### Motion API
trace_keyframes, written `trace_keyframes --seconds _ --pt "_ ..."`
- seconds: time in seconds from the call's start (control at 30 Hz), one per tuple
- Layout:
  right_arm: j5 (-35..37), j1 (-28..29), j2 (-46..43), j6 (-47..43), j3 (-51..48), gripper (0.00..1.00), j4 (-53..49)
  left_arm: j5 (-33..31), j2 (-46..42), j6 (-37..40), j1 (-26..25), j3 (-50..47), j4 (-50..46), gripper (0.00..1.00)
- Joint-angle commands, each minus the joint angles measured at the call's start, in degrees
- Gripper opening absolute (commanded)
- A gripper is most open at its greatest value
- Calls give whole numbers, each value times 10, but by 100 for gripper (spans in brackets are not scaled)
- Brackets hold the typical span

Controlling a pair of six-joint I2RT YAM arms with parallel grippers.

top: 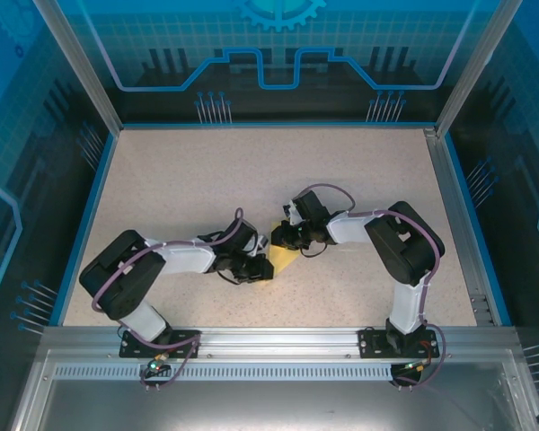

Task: Fold a paper plane with a square sheet of paper (pick it up from the middle)
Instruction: Fourth fold the wing at the center of the table.

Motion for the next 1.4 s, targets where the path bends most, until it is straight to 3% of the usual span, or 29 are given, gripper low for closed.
trace_keyframes --seconds 0.0,0.2,0.4,0.77,1.37 --pt "41 7 41 -11 -25 17 -52 -24 -19 20 -3 -25 -70 19" --pt "42 7 41 -11 -24 18 -52 -27 -82 -8 -2 -59 -44 17" --pt "38 7 44 -7 -21 18 -48 -42 -142 -36 -1 -31 -11 19" --pt "32 7 46 1 -18 18 -41 -56 -15 -63 1 34 95 21" --pt "5 -5 27 8 -17 18 -23 -140 70 -60 0 -7 40 15"
